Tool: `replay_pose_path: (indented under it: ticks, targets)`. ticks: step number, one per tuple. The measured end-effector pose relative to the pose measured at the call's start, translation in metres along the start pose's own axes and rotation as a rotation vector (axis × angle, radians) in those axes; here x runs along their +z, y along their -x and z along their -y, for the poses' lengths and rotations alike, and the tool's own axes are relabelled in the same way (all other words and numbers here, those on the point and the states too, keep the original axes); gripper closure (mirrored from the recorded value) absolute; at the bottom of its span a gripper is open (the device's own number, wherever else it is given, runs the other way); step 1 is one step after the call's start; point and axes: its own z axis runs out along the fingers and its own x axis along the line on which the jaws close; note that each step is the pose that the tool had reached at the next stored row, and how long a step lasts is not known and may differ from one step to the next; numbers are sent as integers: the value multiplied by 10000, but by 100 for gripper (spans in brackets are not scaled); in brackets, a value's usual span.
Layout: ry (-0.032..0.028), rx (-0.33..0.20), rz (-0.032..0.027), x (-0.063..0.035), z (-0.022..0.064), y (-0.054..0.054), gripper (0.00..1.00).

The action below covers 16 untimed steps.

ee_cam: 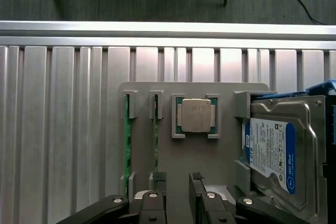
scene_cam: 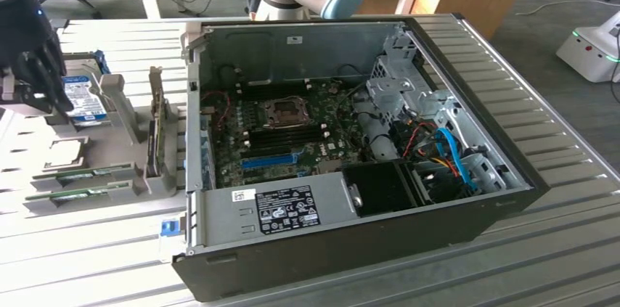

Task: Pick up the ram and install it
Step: 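Pick up the ram and move it above insertion slot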

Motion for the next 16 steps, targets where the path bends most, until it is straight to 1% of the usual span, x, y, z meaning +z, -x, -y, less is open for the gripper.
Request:
replay_pose_path:
  ticks: [16]
  targets:
    - [1,0,0,160,7,0,69]
